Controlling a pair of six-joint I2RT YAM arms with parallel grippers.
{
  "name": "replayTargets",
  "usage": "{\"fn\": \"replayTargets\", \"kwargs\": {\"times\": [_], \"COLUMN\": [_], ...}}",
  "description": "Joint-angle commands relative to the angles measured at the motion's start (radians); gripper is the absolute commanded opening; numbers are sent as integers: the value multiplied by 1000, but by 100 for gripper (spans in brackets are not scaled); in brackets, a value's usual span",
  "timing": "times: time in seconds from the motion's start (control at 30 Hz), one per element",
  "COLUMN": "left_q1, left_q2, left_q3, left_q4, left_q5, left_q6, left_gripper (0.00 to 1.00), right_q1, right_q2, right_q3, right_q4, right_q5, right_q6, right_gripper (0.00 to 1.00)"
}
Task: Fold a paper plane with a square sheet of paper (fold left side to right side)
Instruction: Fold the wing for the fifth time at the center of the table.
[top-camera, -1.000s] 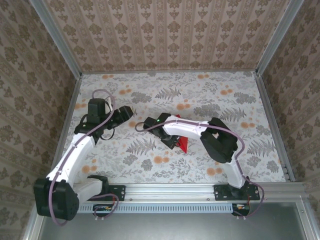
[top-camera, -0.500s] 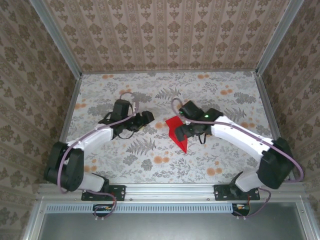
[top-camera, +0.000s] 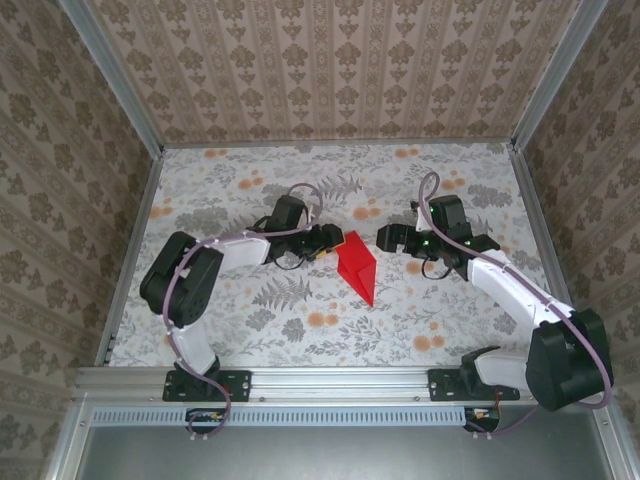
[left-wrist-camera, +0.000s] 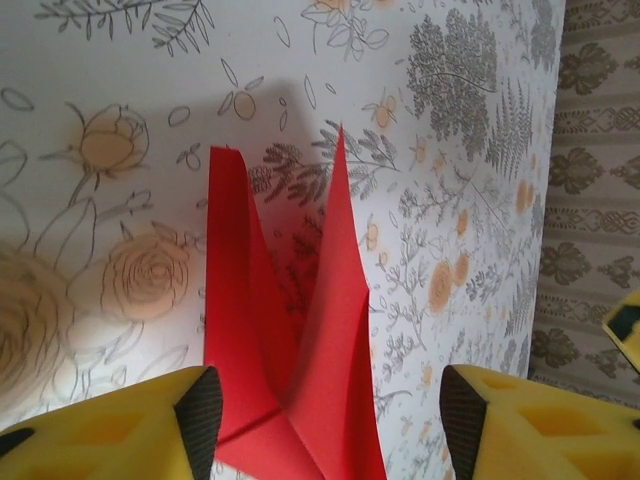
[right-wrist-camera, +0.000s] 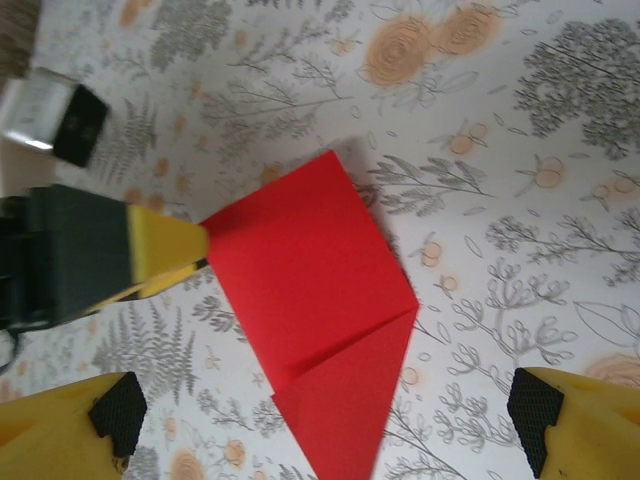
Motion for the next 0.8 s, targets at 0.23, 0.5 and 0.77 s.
{"fn": "replayTargets", "kwargs": {"times": [0.23,0.5,0.77], "left_q1": [13,48,60], "left_q2": [37,-16,-15], "left_q3": [62,5,-26], "left_q4": [-25,-15,16], "left_q5": [37,224,328], "left_q6": [135,297,369], "left_gripper": [13,3,2], "right_q1": [-58,-63,-71], "right_q2": [197,378,551], "right_q3": [32,111,178], "right_q4": [109,108,147], "right_q5": [-300,-441,-570], "right_q6": [-66,-211,-283], "right_gripper": [71,70,64]}}
